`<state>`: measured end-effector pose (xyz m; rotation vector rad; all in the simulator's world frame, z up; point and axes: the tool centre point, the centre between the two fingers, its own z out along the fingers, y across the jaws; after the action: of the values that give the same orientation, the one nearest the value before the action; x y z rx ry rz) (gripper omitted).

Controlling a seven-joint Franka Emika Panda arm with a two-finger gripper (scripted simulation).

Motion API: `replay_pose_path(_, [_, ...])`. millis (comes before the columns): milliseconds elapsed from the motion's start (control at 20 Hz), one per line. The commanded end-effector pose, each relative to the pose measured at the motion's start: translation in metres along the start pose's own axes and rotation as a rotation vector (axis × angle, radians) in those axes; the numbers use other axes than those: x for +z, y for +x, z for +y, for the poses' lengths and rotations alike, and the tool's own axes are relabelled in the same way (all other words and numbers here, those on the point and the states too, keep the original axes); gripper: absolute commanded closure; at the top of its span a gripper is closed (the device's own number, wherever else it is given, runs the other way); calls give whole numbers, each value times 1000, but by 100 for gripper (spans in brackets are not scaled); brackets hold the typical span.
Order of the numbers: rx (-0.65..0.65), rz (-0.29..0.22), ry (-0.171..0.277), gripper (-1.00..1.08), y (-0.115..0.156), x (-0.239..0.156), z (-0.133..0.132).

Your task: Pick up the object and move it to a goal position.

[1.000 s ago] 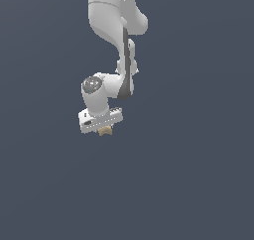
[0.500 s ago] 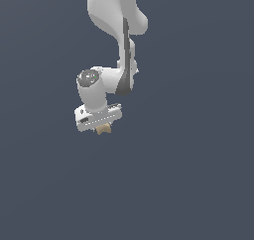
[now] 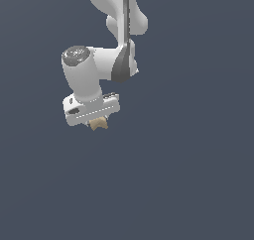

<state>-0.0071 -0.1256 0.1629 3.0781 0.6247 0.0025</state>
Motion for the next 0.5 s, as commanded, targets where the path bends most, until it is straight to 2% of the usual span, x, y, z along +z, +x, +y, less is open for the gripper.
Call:
replay_pose_path(0, [0,-1,0,108,6,-25,4])
replay_pose_path(450, [0,-1,0,108,30,-112,21])
